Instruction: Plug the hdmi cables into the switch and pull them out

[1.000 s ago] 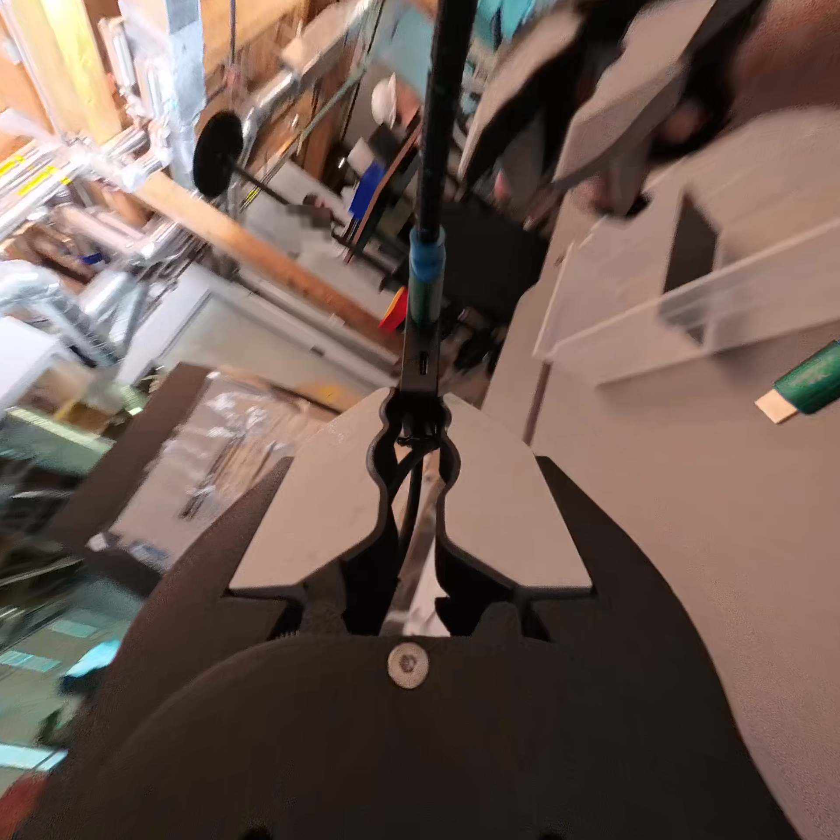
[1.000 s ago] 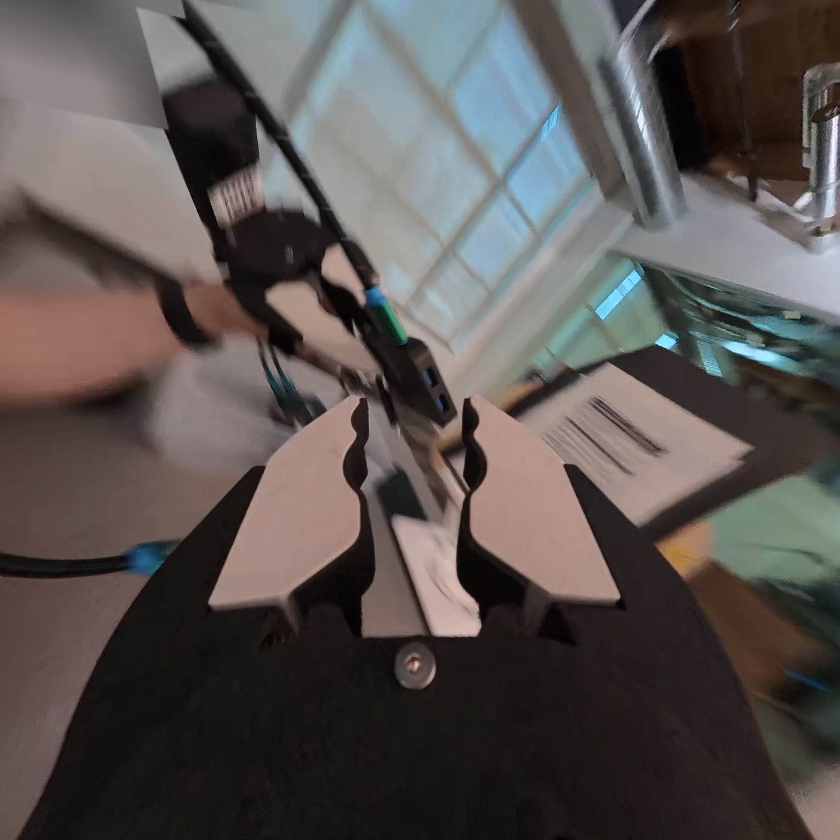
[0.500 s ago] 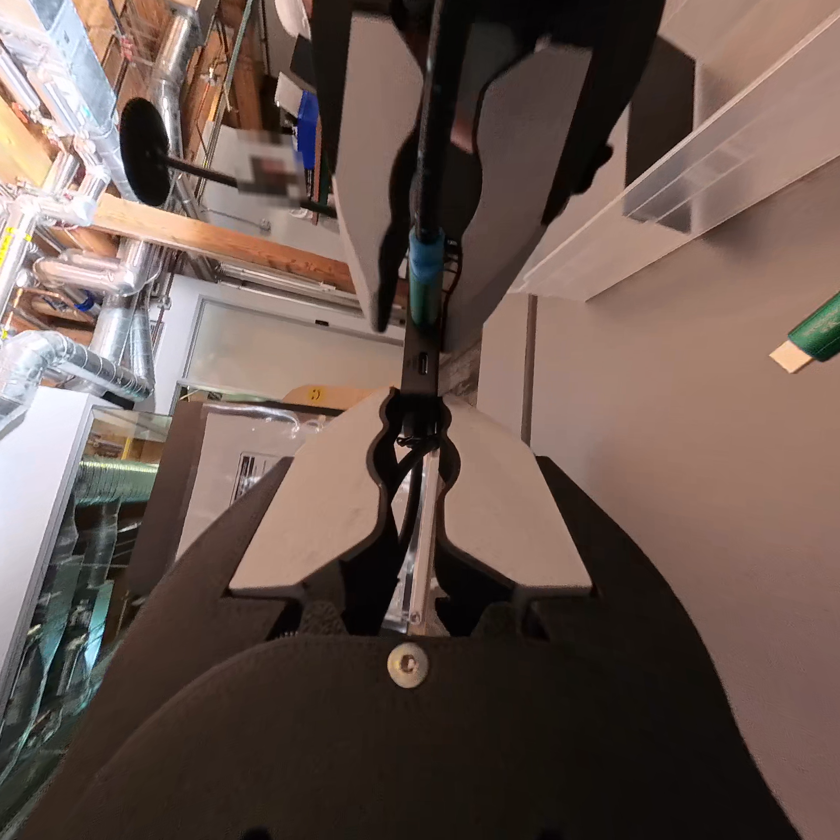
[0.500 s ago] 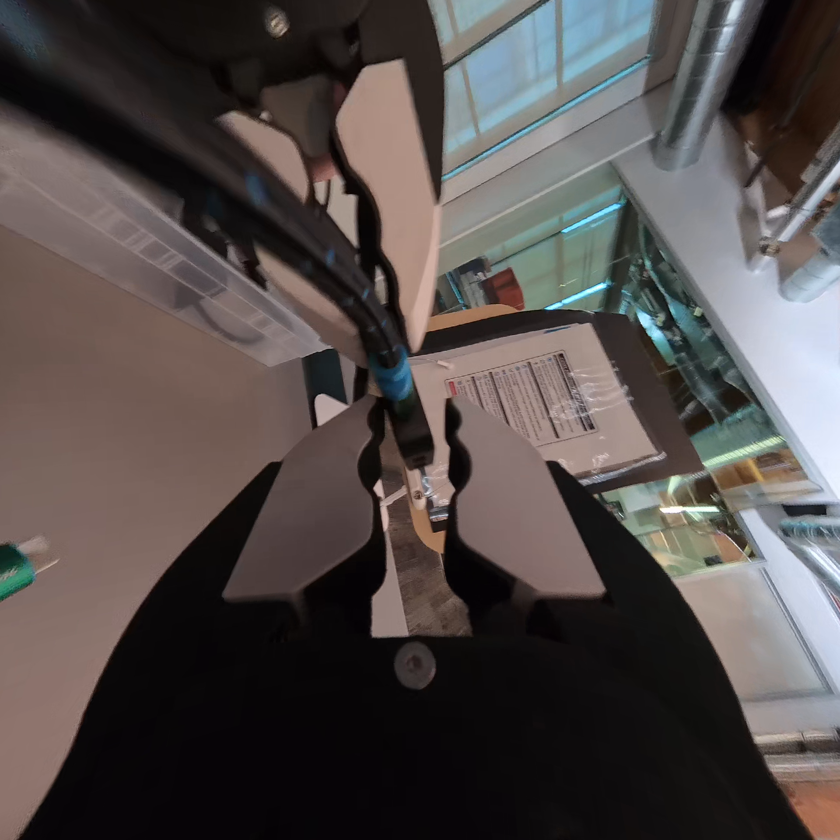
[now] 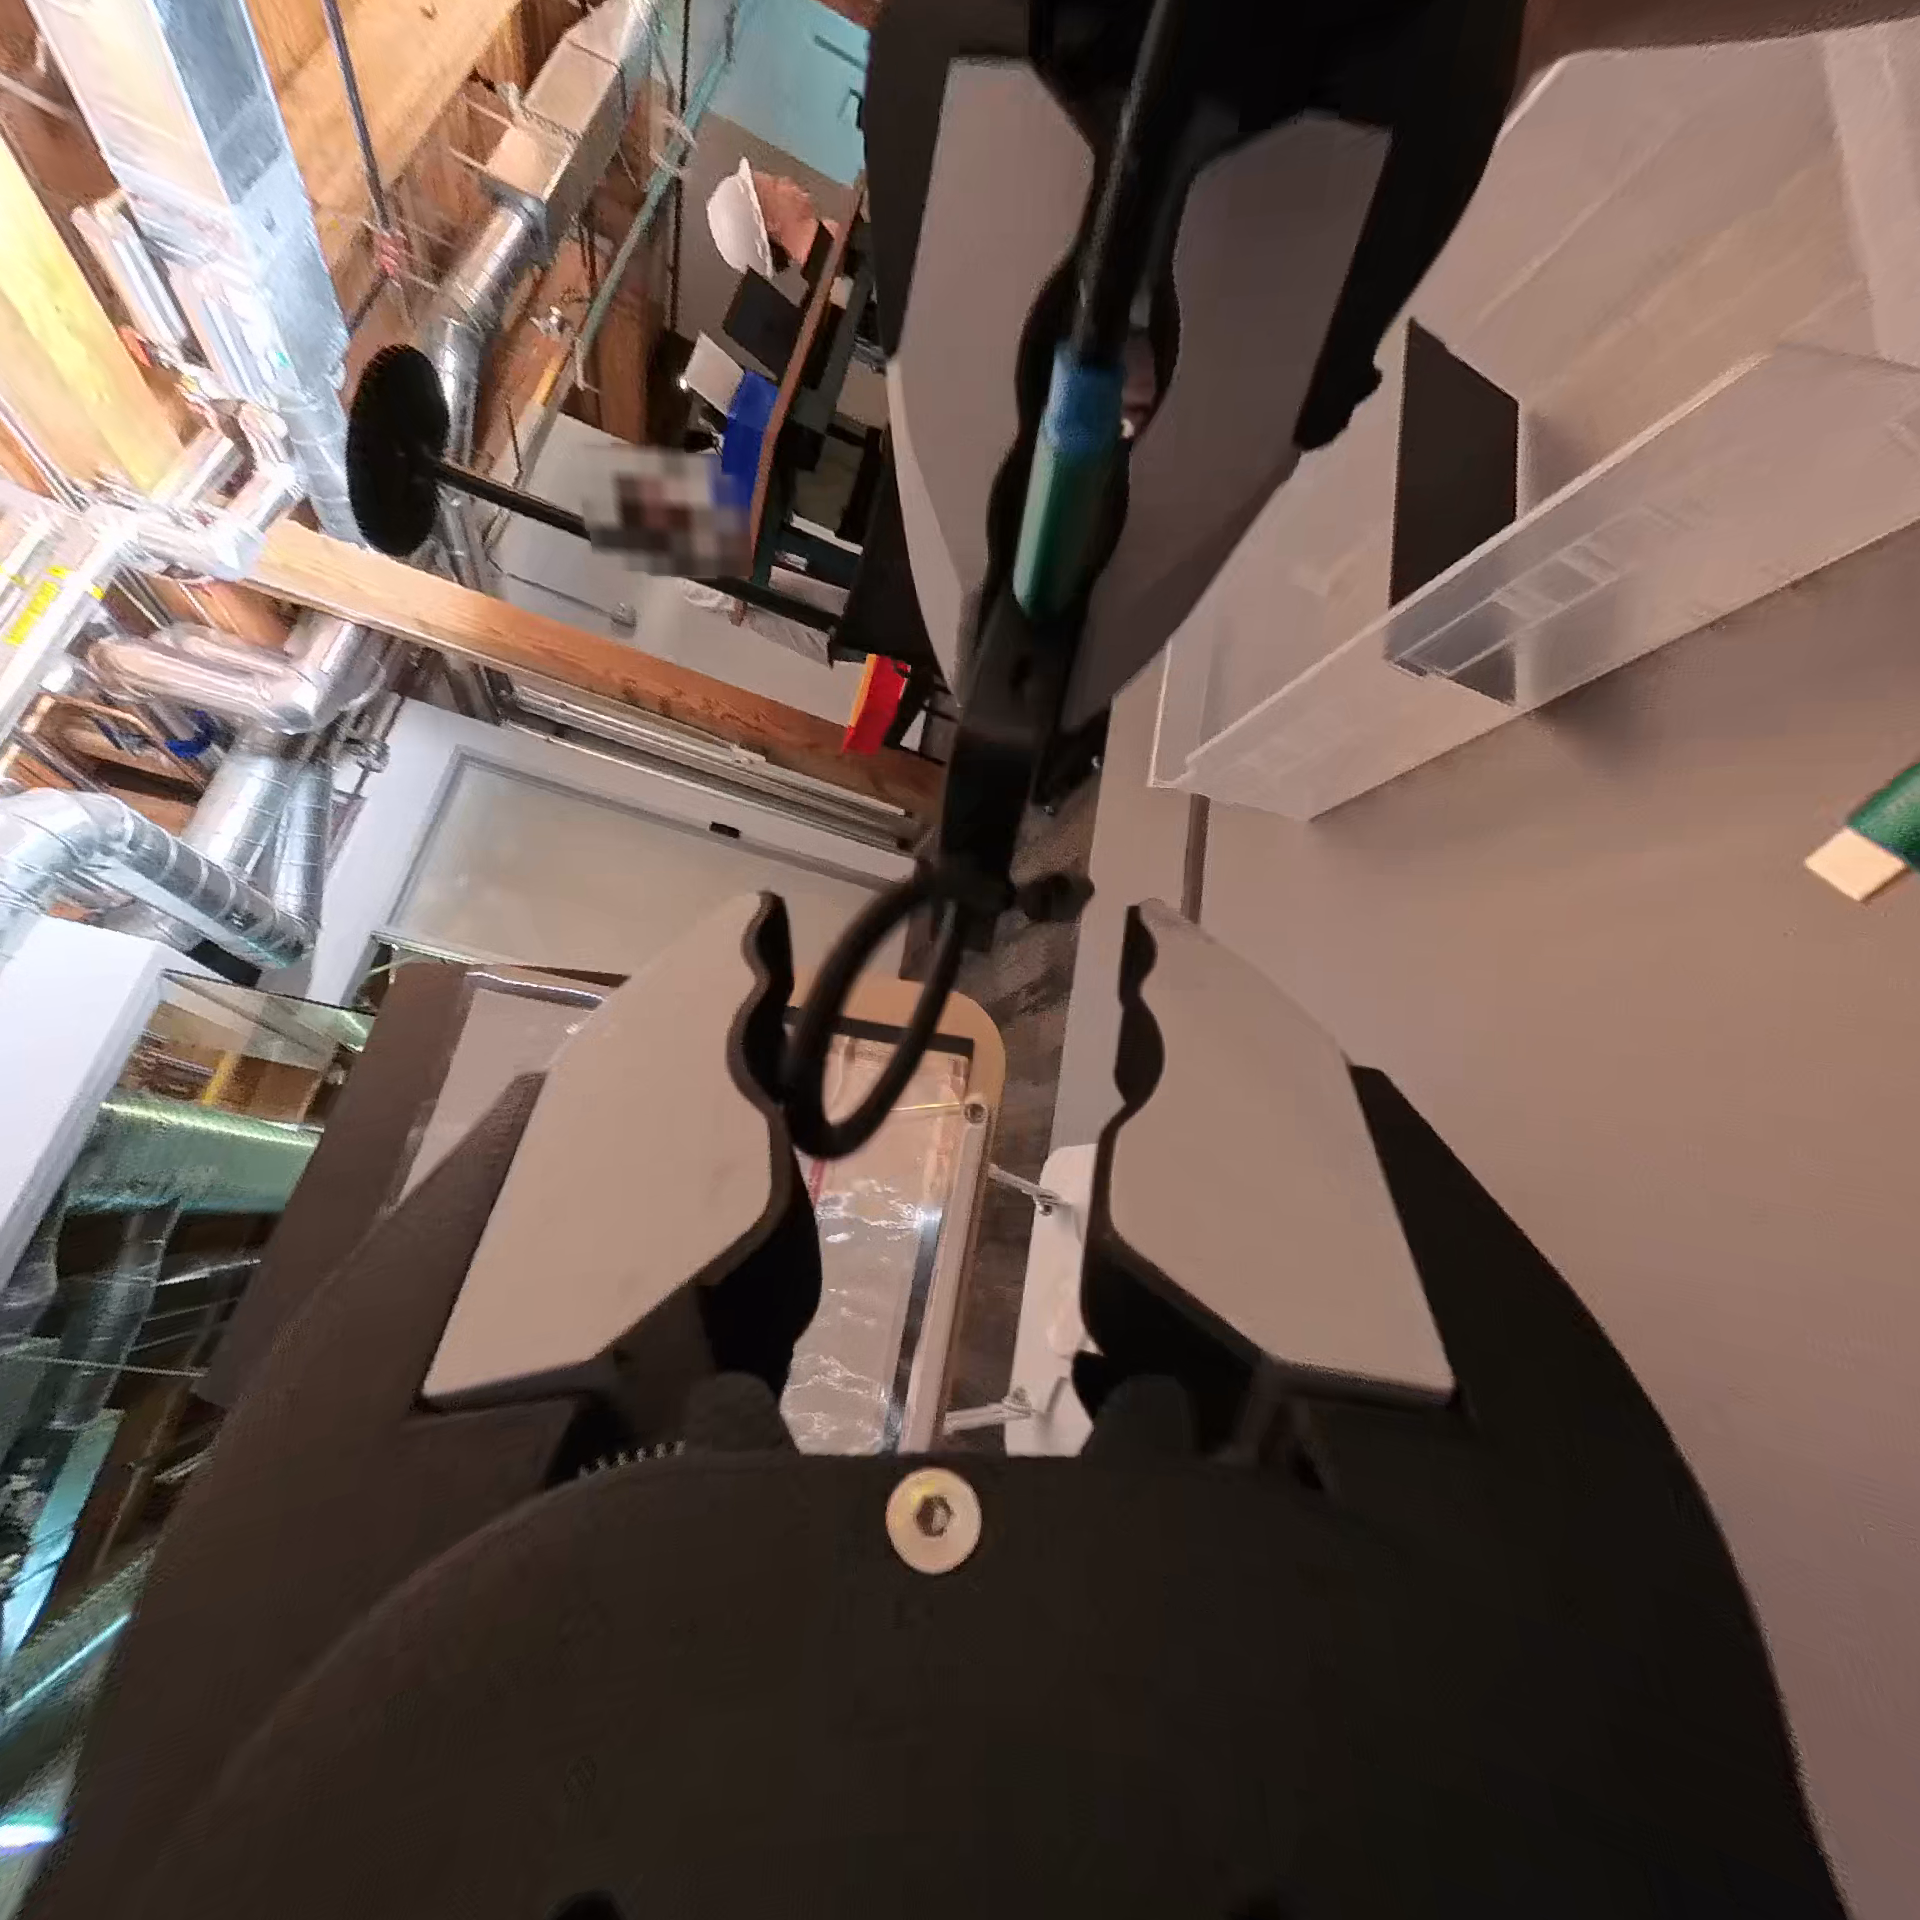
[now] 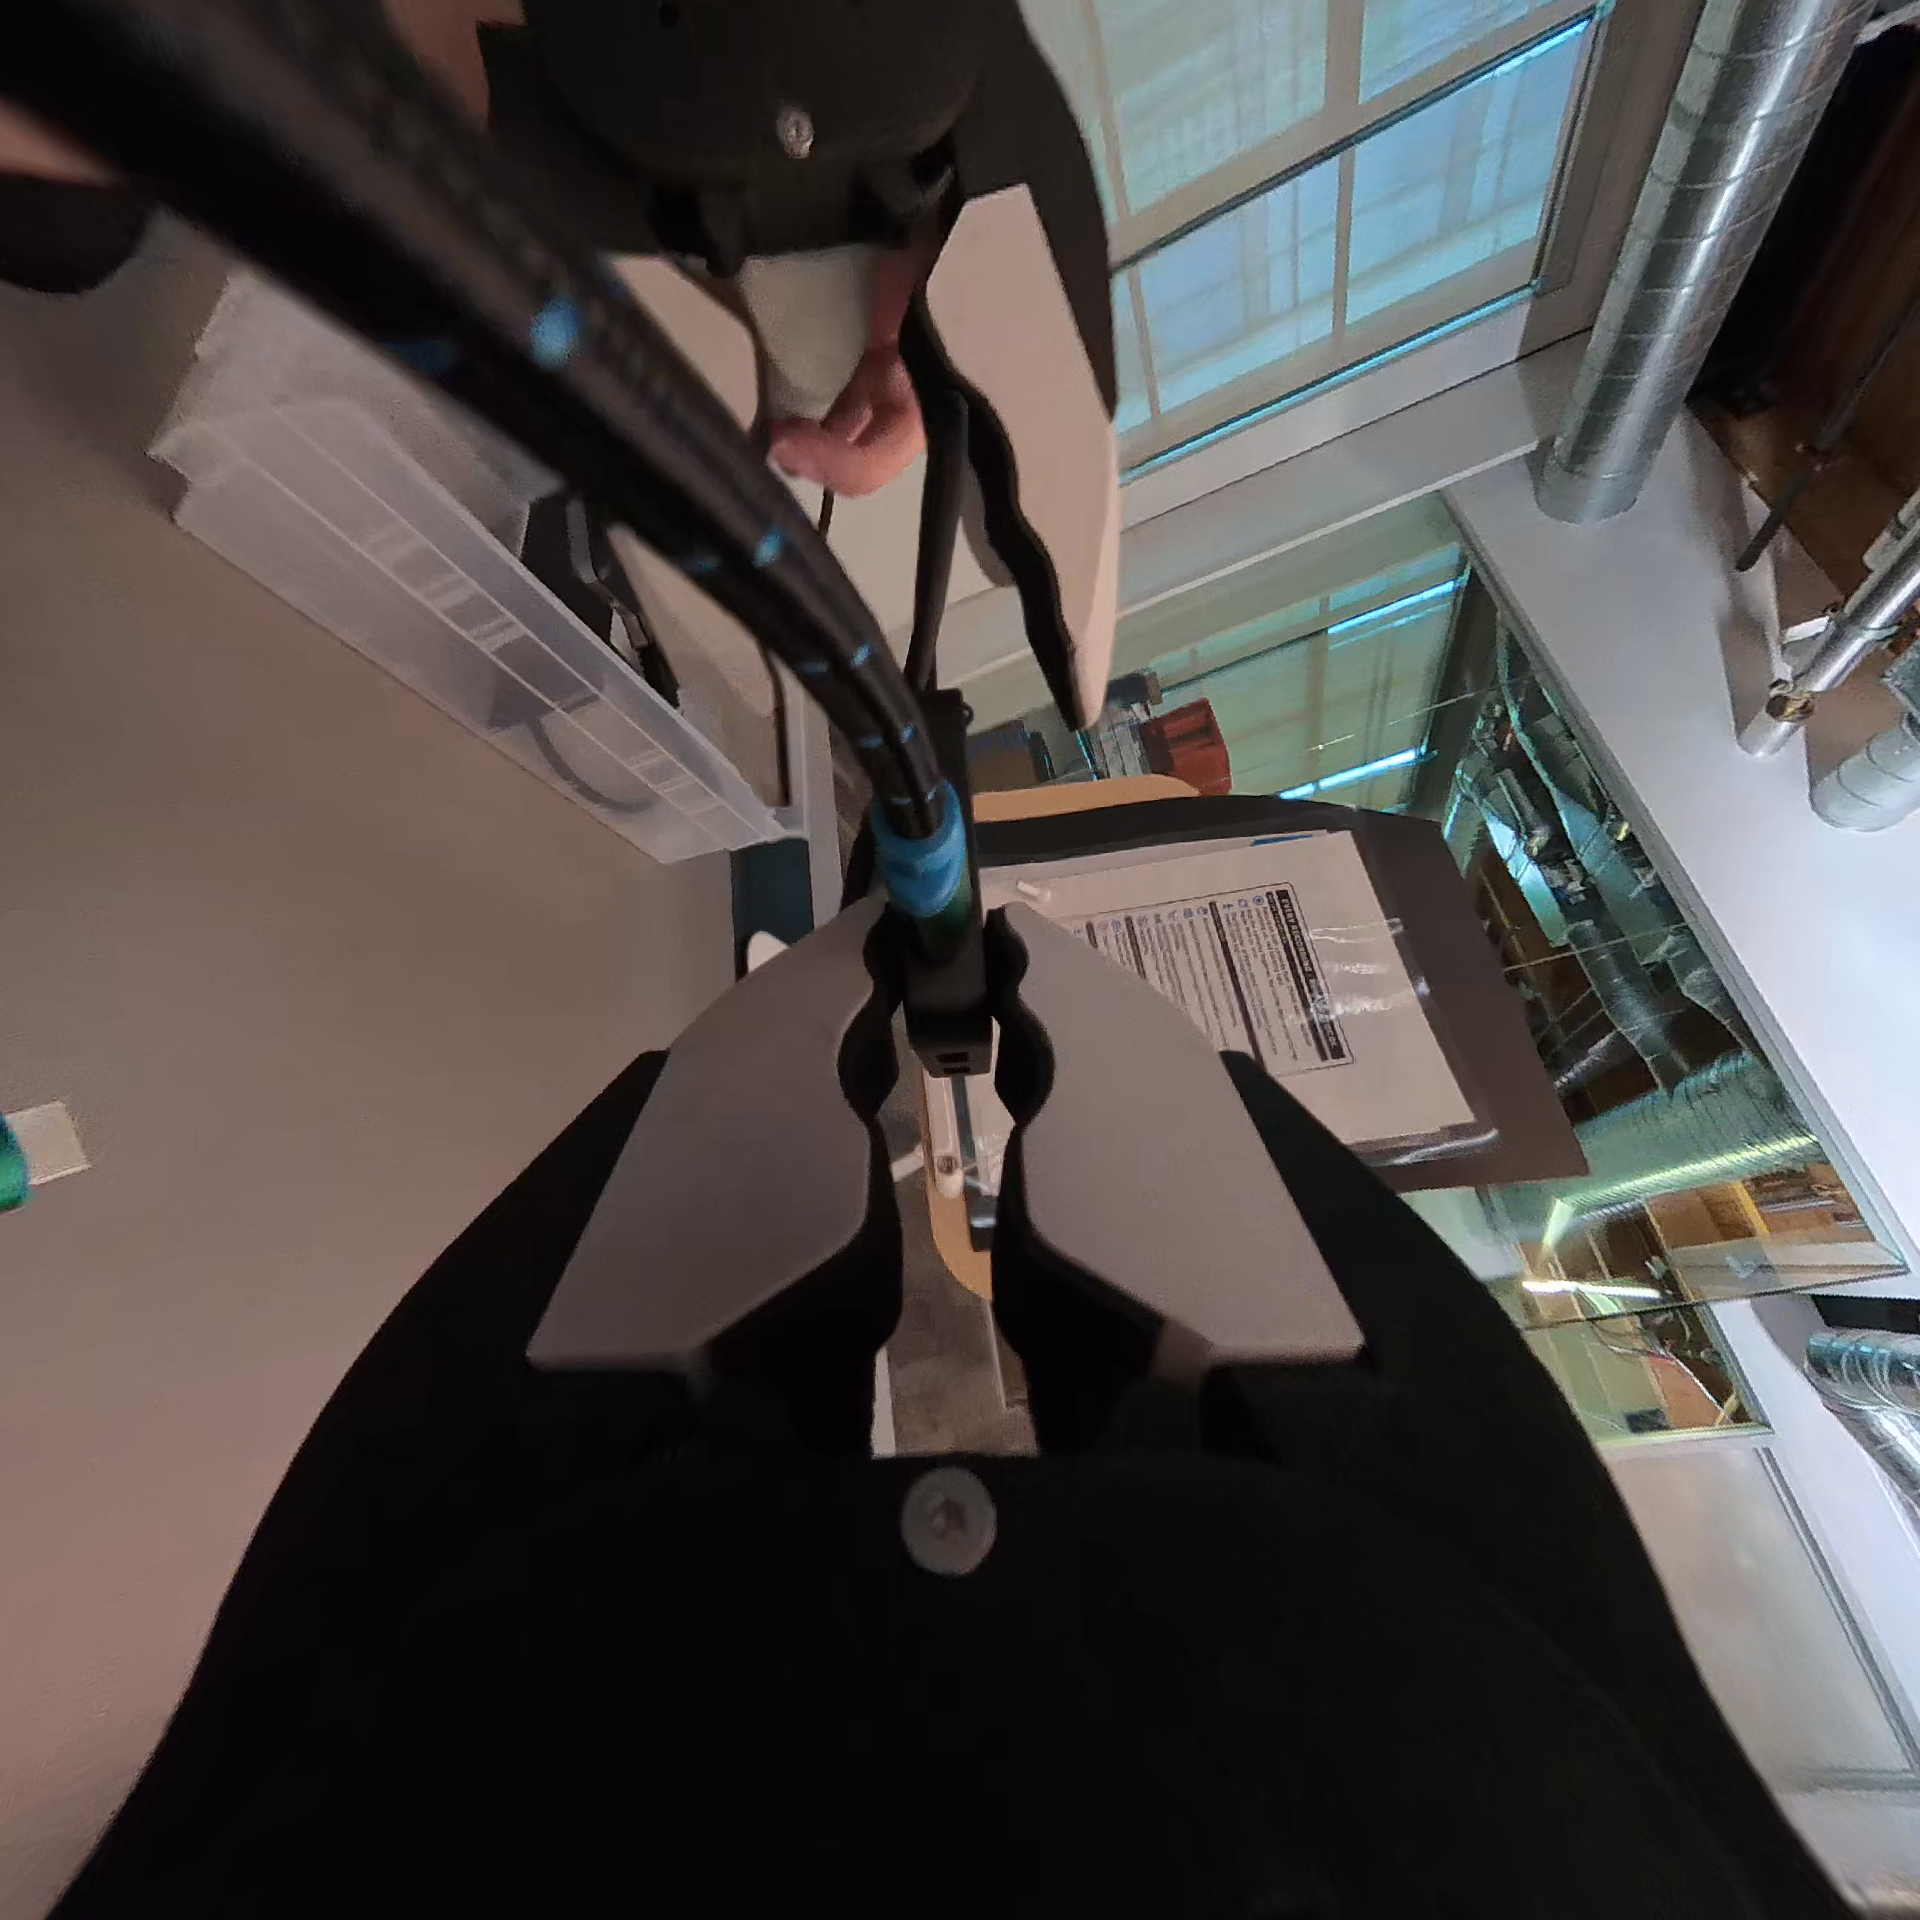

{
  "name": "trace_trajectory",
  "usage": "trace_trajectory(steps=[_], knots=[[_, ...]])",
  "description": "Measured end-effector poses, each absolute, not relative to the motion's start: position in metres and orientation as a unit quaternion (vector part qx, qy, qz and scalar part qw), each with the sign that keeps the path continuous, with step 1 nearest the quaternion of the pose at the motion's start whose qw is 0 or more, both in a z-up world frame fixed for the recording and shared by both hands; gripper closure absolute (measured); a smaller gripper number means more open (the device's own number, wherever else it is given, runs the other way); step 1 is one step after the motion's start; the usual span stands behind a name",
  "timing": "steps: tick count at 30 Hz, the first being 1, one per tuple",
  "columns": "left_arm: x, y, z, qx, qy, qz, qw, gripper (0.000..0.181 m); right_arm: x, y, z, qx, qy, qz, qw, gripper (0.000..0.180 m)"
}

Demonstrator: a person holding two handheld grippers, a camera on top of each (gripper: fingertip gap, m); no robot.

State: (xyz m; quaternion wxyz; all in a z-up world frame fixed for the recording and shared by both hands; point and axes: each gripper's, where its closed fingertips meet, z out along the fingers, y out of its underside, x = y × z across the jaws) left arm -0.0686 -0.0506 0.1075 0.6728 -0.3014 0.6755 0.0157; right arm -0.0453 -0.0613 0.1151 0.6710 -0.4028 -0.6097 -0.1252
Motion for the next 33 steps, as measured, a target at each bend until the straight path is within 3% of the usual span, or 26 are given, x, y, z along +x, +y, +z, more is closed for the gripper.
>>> trace_trajectory(steps=[2,12,14,21,28,33], knots=[[-0.066,-0.056,0.108,-0.293,0.677,0.001,0.675,0.114,-0.044,-0.07,0.119,-0.401,-0.612,-0.102,0.674,0.164],[-0.051,-0.106,0.119,-0.2,0.673,-0.132,0.699,0.145,-0.063,-0.106,0.124,-0.357,-0.644,-0.01,0.677,0.165],[-0.051,-0.107,0.117,-0.191,0.678,-0.115,0.7,0.159,-0.066,-0.107,0.123,-0.354,-0.645,-0.005,0.677,0.164],[-0.05,-0.082,0.114,-0.207,0.671,-0.016,0.712,0.166,-0.046,-0.081,0.12,-0.399,-0.611,-0.035,0.682,0.155],[-0.079,-0.014,0.125,-0.304,0.609,0.09,0.727,0.166,0.071,-0.012,0.14,-0.601,-0.355,-0.097,0.71,0.154],[-0.098,0.015,0.13,-0.329,0.577,0.148,0.733,0.161,0.109,-0.041,0.186,-0.587,-0.224,-0.033,0.777,0.154]])
